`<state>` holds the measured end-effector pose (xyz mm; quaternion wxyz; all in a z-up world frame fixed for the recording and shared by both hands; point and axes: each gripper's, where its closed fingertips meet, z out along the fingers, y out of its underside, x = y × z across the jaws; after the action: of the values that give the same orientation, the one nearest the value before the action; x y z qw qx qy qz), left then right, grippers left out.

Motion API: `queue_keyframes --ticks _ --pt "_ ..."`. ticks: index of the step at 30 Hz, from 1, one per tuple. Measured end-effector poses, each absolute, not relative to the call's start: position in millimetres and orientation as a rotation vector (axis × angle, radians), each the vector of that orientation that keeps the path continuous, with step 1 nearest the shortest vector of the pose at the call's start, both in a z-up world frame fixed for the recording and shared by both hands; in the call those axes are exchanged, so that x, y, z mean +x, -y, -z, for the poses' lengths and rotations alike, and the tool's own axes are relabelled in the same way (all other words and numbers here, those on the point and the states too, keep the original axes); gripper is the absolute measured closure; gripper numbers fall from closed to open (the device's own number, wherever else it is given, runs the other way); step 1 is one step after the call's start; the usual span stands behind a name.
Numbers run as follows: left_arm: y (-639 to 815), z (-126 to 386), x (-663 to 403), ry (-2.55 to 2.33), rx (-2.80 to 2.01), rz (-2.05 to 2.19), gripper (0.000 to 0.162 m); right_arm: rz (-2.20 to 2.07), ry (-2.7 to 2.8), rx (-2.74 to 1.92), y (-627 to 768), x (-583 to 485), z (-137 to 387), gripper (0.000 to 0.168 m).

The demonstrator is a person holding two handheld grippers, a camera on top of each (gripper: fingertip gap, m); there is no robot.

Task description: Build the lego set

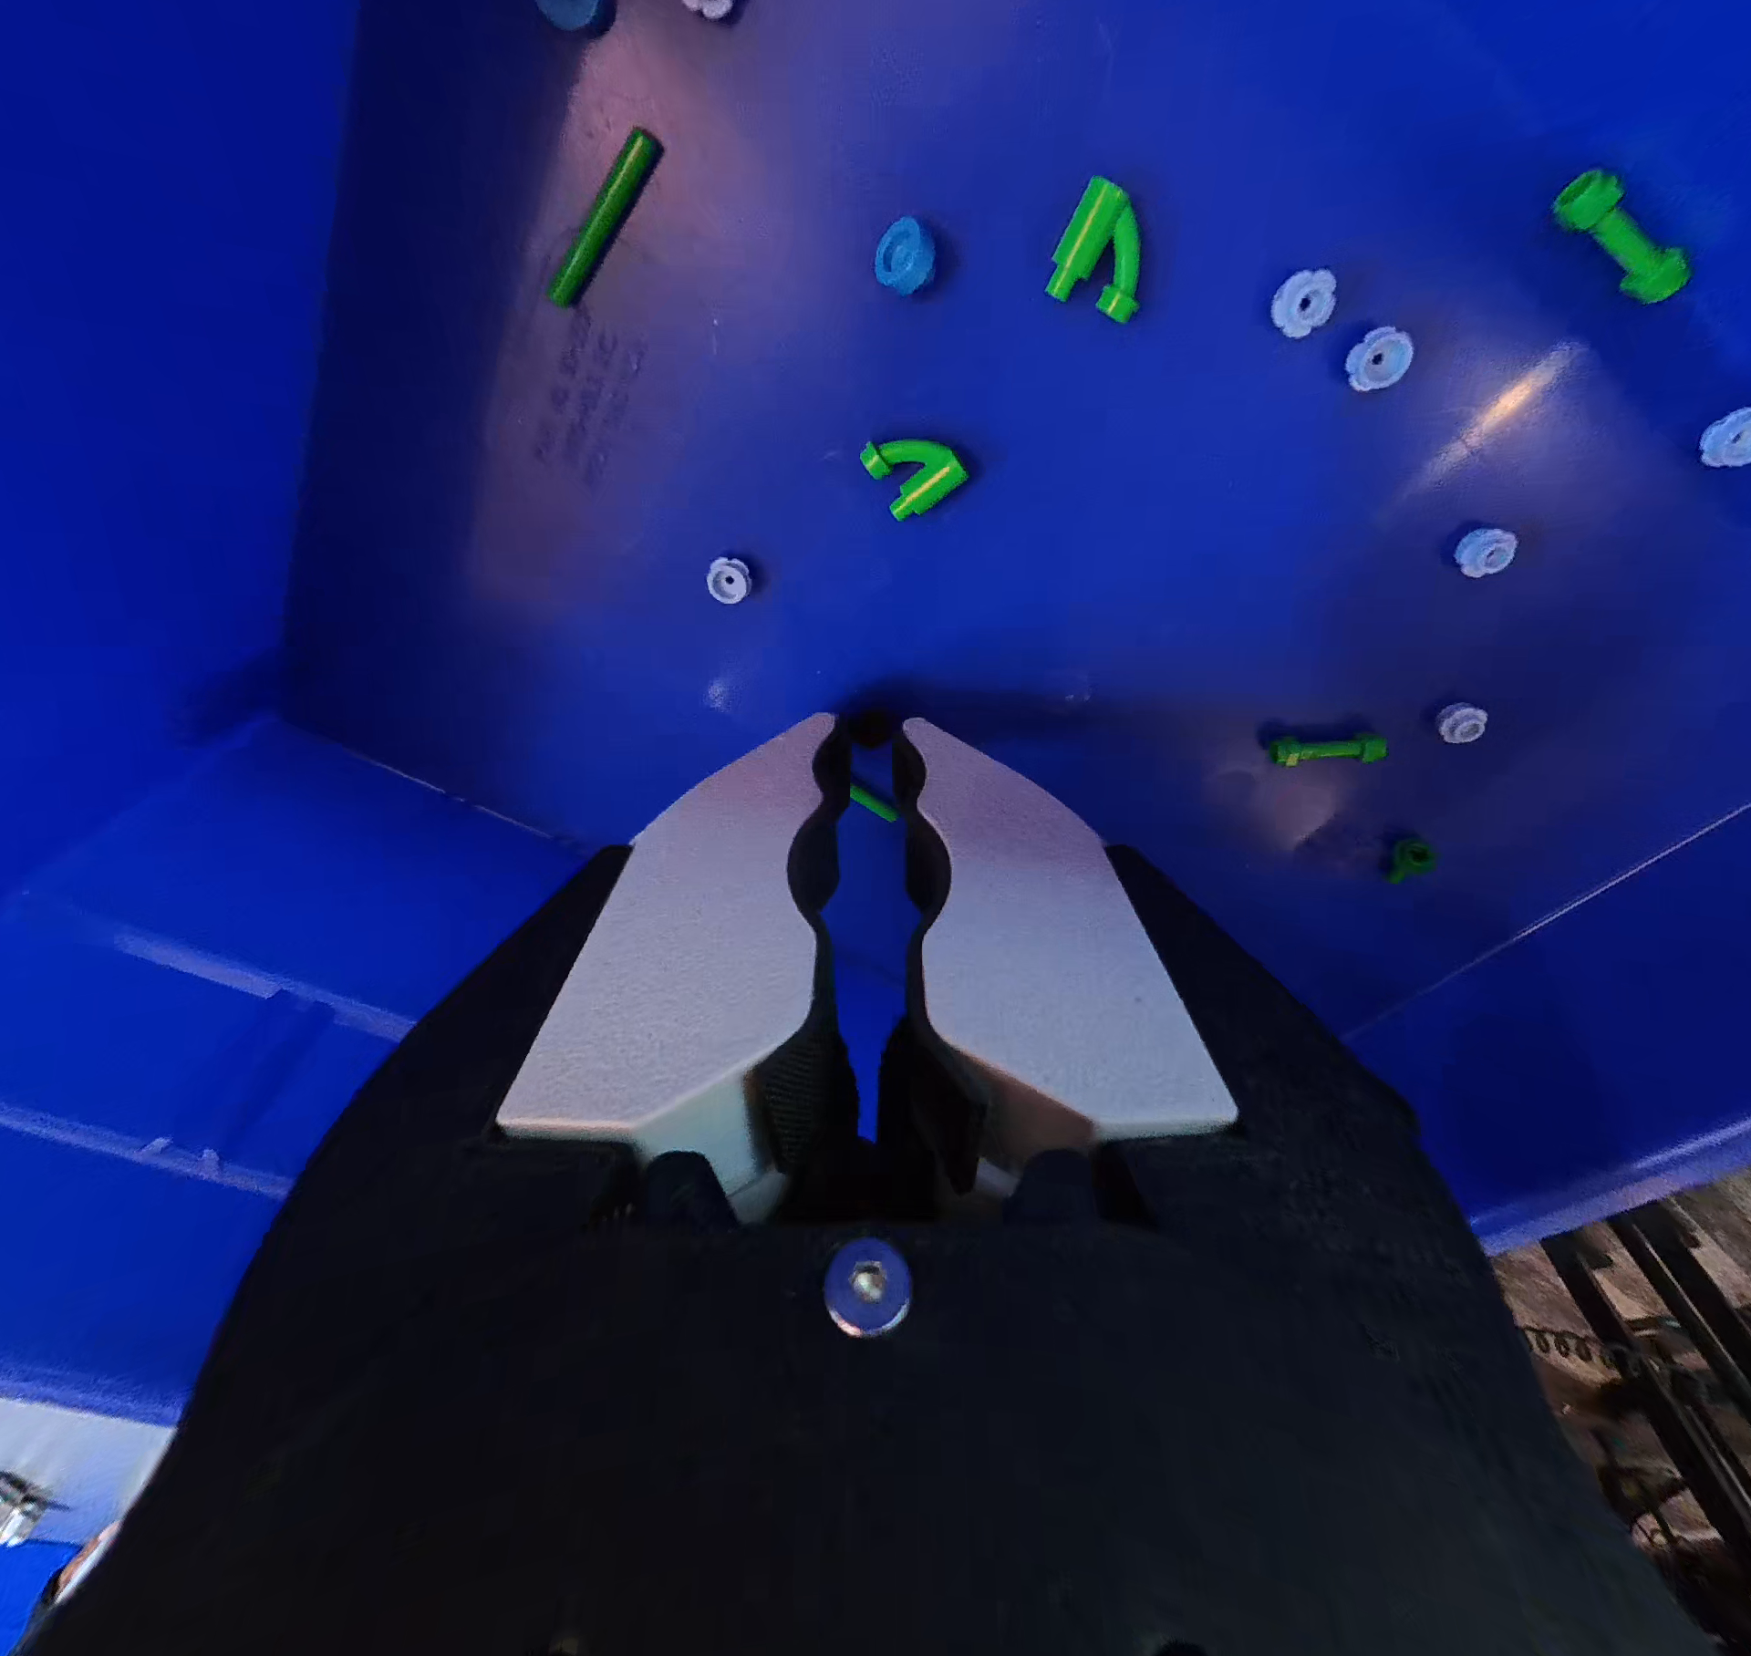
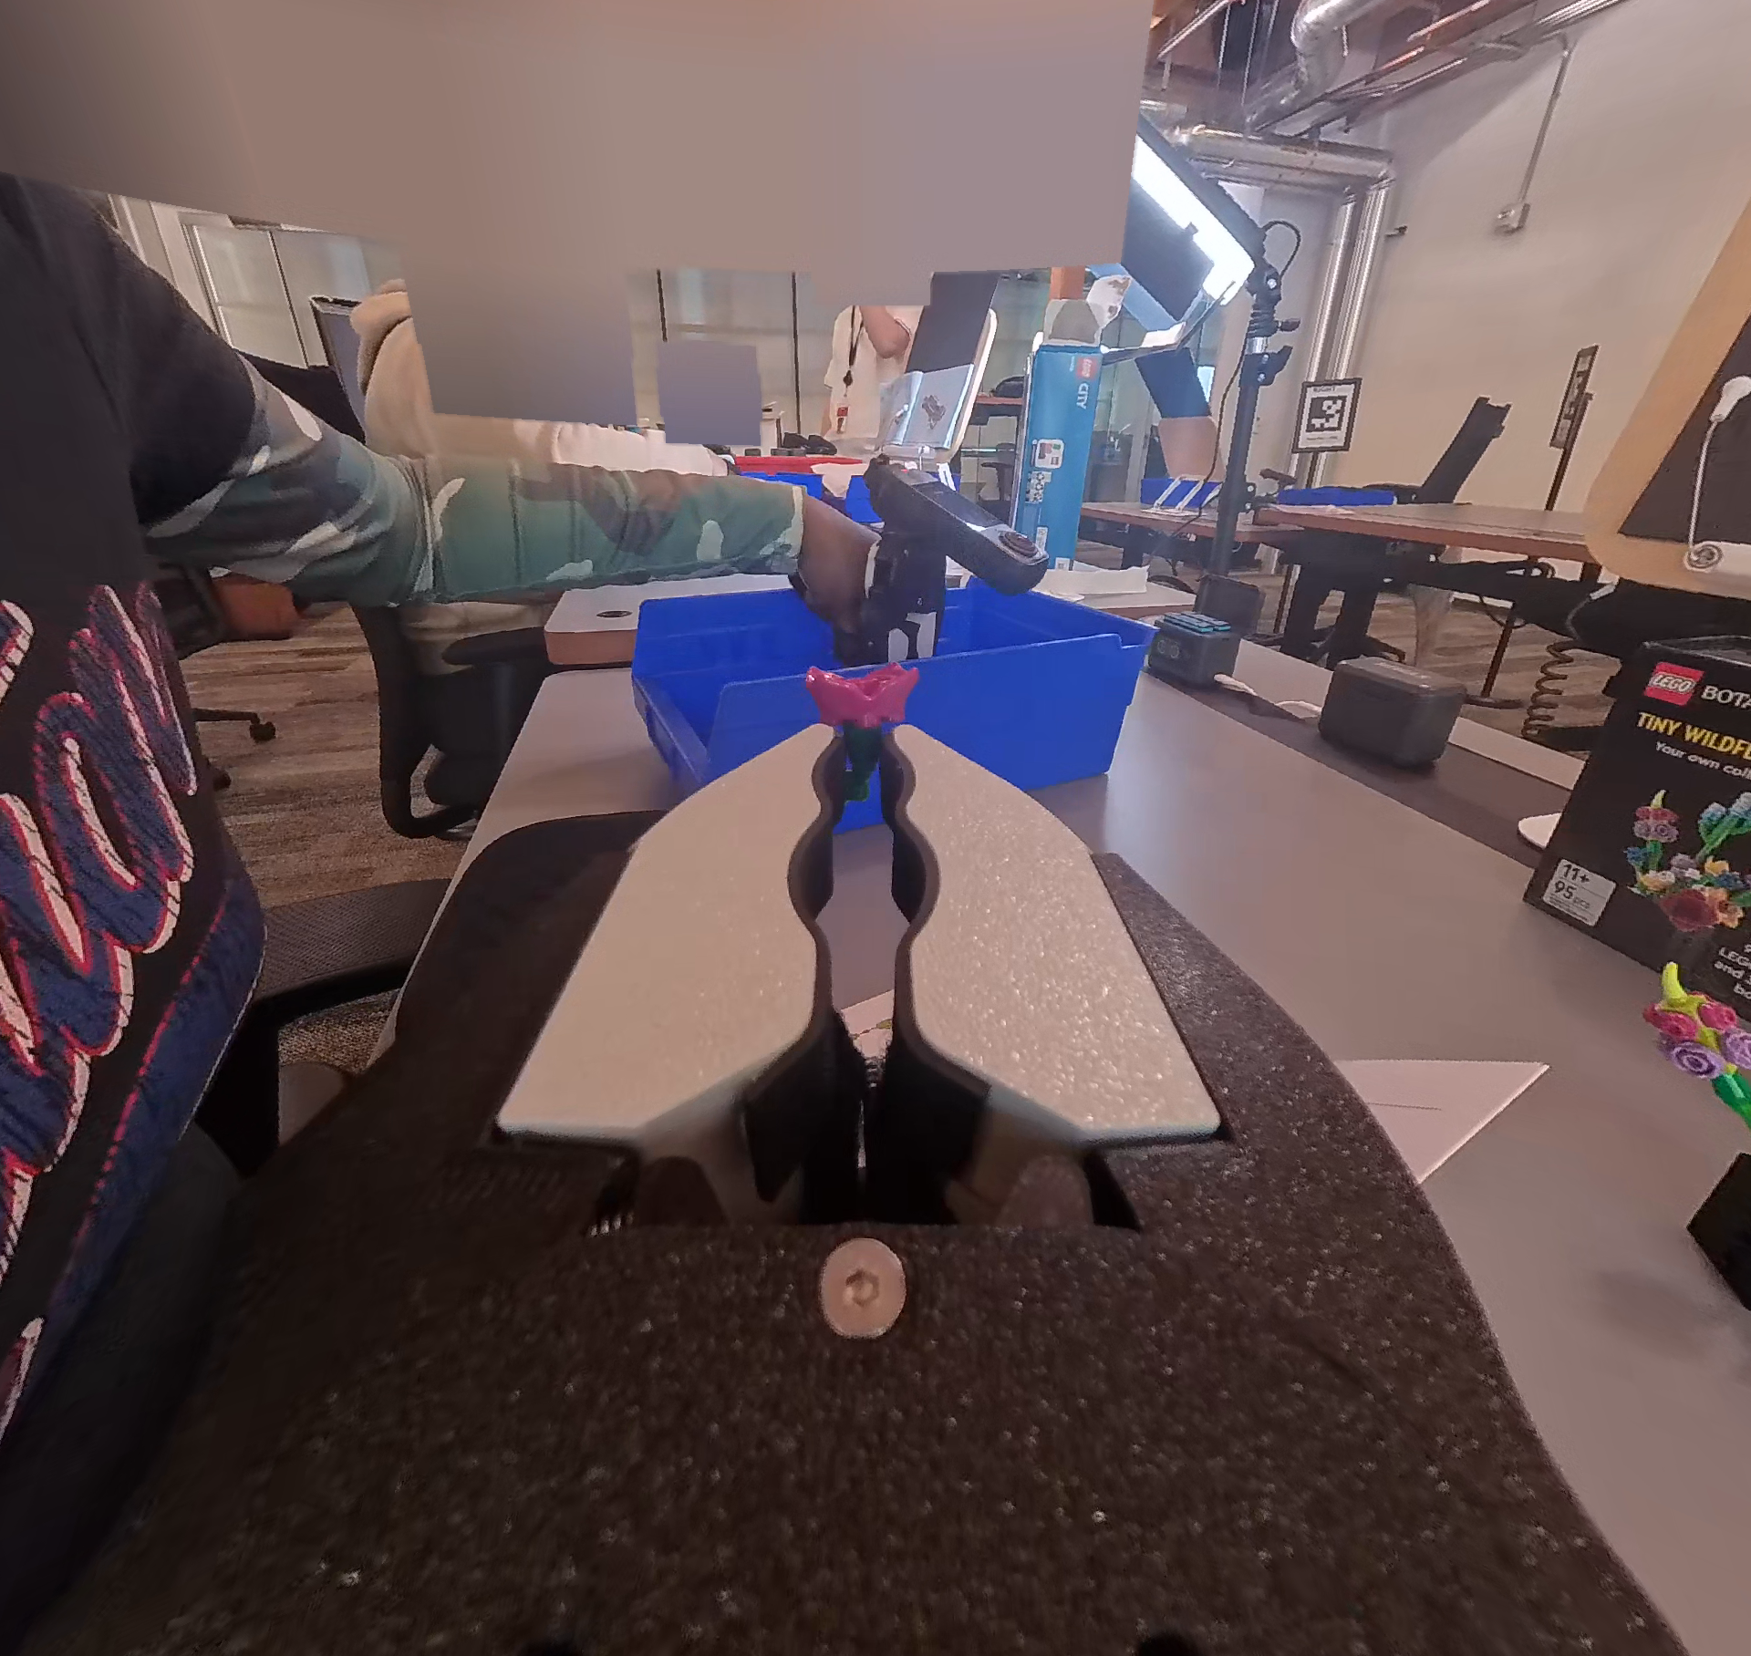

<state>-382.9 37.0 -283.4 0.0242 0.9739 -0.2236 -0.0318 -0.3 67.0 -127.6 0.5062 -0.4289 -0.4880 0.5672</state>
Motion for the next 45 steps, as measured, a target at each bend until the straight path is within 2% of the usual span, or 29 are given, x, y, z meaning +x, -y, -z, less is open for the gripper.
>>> queue_keyframes --ticks 5,9,14,18,22,26,29,34,41,45 --pt "-42 273 -379 0.661 3.101 0.119 0.153 -1.366 1.177 -1.037 -68 0 128 0.162" --pt "-48 220 -343 0.686 3.452 0.127 0.154 -1.367 1.173 -1.036 -68 1 127 0.162" --pt "-1 158 -205 1.097 3.696 -0.415 0.154 -1.376 1.188 -1.035 -65 -1 128 0.162" --pt "38 194 -122 1.224 3.571 -0.541 0.153 -1.362 1.218 -1.032 -60 -3 131 0.162" --pt "40 245 -89 1.082 3.571 -0.633 0.153 -1.329 1.233 -1.024 -60 -3 132 0.162" --pt "45 266 -71 0.909 3.507 -0.959 0.153 -1.312 1.225 -1.033 -63 -3 134 0.162" --pt "47 265 -77 0.810 3.517 -1.021 0.151 -1.312 1.221 -1.036 -64 -2 134 0.162" --pt "54 263 -98 0.844 3.579 -0.816 0.138 -1.306 1.227 -1.041 -64 -4 136 0.162" --pt "60 261 -110 0.879 3.604 -0.632 0.137 -1.301 1.227 -1.040 -65 -3 136 0.162" --pt "53 252 -106 1.022 3.665 -0.558 0.144 -1.305 1.229 -1.040 -64 -4 136 0.162"
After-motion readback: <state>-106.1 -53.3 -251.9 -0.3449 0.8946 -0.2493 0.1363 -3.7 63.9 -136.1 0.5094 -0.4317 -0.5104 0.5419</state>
